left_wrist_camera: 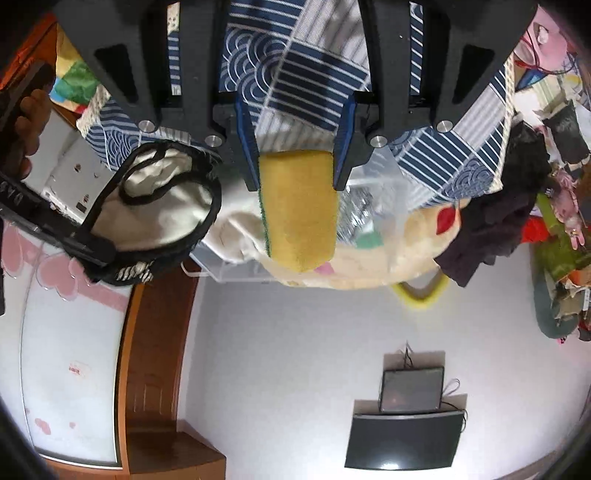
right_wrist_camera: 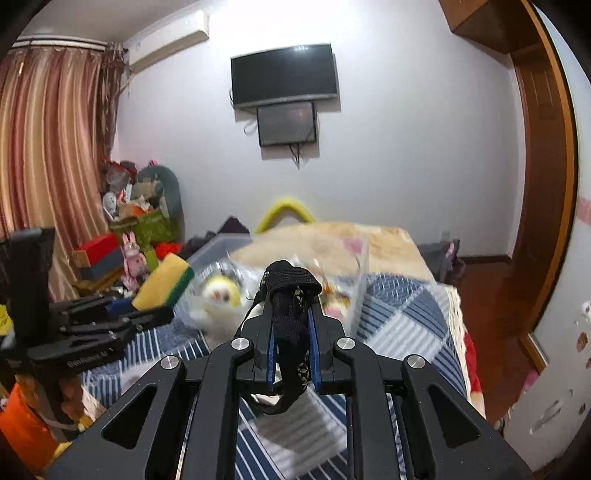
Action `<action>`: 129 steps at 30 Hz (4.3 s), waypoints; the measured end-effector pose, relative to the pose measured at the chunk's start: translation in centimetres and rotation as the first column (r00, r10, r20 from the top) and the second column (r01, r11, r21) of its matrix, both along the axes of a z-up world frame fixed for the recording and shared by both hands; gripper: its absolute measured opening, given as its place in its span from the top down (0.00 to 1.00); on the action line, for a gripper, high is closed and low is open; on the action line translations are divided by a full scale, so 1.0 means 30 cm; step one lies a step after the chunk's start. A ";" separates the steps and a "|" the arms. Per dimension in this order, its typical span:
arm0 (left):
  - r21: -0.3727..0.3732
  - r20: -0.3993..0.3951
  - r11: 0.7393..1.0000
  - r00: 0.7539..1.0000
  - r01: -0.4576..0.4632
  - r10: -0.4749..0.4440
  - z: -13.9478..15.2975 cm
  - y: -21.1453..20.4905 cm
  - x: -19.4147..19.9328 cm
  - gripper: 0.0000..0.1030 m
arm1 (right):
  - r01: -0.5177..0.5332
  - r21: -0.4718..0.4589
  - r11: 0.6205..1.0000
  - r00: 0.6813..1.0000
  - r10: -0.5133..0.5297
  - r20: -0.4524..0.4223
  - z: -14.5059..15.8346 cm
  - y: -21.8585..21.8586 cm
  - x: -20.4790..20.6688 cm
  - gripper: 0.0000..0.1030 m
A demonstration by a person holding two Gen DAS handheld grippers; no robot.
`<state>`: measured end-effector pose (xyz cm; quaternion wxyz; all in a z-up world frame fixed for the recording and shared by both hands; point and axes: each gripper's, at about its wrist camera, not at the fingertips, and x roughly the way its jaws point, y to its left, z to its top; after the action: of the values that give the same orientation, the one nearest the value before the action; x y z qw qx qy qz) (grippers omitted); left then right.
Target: Organize soft objects
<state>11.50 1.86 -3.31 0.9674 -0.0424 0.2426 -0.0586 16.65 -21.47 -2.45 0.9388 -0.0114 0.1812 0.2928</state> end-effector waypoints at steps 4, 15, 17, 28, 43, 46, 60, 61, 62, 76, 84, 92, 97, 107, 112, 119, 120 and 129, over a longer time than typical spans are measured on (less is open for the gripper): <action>0.003 0.013 1.000 1.000 -0.011 0.011 0.031 0.019 0.040 0.63 | 0.007 0.007 1.000 0.998 -0.007 0.063 0.051 0.029 0.002 0.88; 0.006 -0.054 0.999 0.998 -0.040 0.041 0.023 0.082 0.245 0.63 | 0.056 -0.052 0.997 0.994 -0.051 0.100 0.062 0.190 0.120 0.88; 0.004 -0.083 0.999 0.996 -0.044 0.044 -0.002 0.093 0.279 0.62 | 0.054 -0.090 0.994 0.997 -0.048 0.066 0.018 0.231 0.156 0.88; -0.044 -0.150 0.998 0.988 -0.050 0.043 -0.077 0.130 0.345 0.47 | -0.028 -0.228 0.973 0.994 0.004 -0.107 -0.155 0.335 0.260 0.87; -0.056 -0.056 0.998 0.998 -0.018 0.015 0.035 0.091 0.203 0.40 | -0.055 -0.161 0.985 0.995 0.040 -0.096 -0.079 0.219 0.173 0.53; -0.034 -0.003 0.999 1.000 -0.016 0.016 0.079 0.073 0.153 0.34 | -0.047 -0.133 0.990 0.997 0.038 -0.068 -0.043 0.182 0.148 0.53; -0.004 0.185 1.000 0.983 -0.009 0.009 0.224 -0.014 -0.085 0.02 | -0.021 0.001 1.000 0.993 0.021 0.114 0.107 0.068 -0.013 0.22; -0.001 0.192 1.000 0.981 -0.014 0.014 0.227 -0.013 -0.092 0.02 | -0.014 0.006 1.000 0.991 0.013 0.130 0.113 0.061 -0.026 0.16; 0.003 0.200 1.000 0.980 -0.021 0.020 0.230 -0.016 -0.103 0.00 | -0.010 0.006 1.000 0.990 0.009 0.139 0.114 0.059 -0.032 0.14; 0.022 0.232 0.999 0.972 -0.048 0.042 0.234 -0.017 -0.163 0.00 | 0.021 0.024 0.999 0.981 -0.025 0.194 0.102 0.041 -0.099 0.01; 0.021 0.232 0.998 0.971 -0.055 0.049 0.235 -0.017 -0.163 0.00 | 0.020 0.023 1.000 0.981 -0.024 0.191 0.099 0.044 -0.114 0.00; 0.024 0.234 0.998 0.971 -0.060 0.053 0.229 -0.016 -0.164 0.00 | 0.023 0.030 0.999 0.982 -0.029 0.184 0.099 0.033 -0.112 0.00; 0.028 0.235 0.998 0.970 -0.061 0.052 0.226 -0.019 -0.165 0.00 | 0.024 0.030 0.999 0.983 -0.029 0.182 0.101 0.032 -0.111 0.00; 0.038 0.241 0.998 0.970 -0.043 0.032 0.224 -0.032 -0.173 0.00 | 0.023 0.038 0.999 0.985 -0.030 0.171 0.103 0.026 -0.113 0.00; 0.048 0.251 0.998 0.968 -0.042 0.028 0.228 -0.039 -0.182 0.00 | 0.024 0.042 0.999 0.985 -0.031 0.170 0.103 0.024 -0.115 0.00; 0.038 0.248 0.999 0.969 -0.029 0.019 0.230 -0.038 -0.183 0.00 | 0.021 0.044 0.999 0.986 -0.028 0.167 0.102 0.027 -0.116 0.00; 0.033 0.246 0.999 0.969 -0.026 0.017 0.231 -0.036 -0.183 0.00 | 0.021 0.043 0.999 0.986 -0.028 0.166 0.101 0.030 -0.116 0.00; 0.024 0.245 1.000 0.970 -0.020 0.013 0.237 -0.035 -0.186 0.00 | 0.021 0.042 0.999 0.986 -0.027 0.167 0.102 0.032 -0.119 0.00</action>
<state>5.93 0.82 3.79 0.9909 -0.0241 0.1220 -0.0522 13.08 -20.49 0.61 0.9542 -0.0151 0.0960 0.2829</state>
